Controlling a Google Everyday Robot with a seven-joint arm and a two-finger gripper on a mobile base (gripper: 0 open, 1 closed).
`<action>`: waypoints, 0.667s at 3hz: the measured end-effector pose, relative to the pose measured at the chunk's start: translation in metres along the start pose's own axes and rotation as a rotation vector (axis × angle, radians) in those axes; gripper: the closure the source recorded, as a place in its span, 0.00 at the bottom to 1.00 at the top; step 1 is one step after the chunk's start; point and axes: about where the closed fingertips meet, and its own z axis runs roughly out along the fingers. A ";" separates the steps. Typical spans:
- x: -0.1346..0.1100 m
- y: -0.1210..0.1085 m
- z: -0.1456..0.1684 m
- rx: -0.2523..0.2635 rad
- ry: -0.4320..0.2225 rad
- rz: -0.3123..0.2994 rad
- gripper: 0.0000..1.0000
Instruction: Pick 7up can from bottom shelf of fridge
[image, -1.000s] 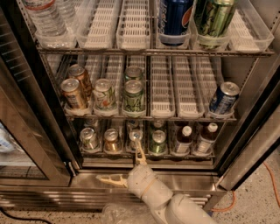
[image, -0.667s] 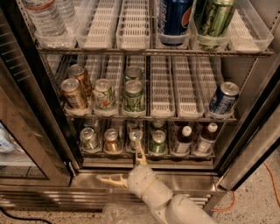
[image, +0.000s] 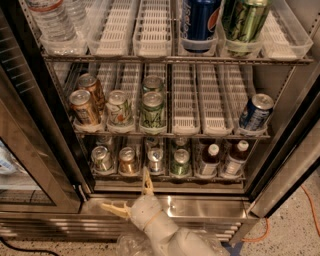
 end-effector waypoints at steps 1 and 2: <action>0.022 0.007 0.007 0.047 -0.034 0.071 0.00; 0.022 0.007 0.007 0.047 -0.034 0.071 0.00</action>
Offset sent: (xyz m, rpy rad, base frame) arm 0.0030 0.0096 -0.0128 0.0526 0.0148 -0.0317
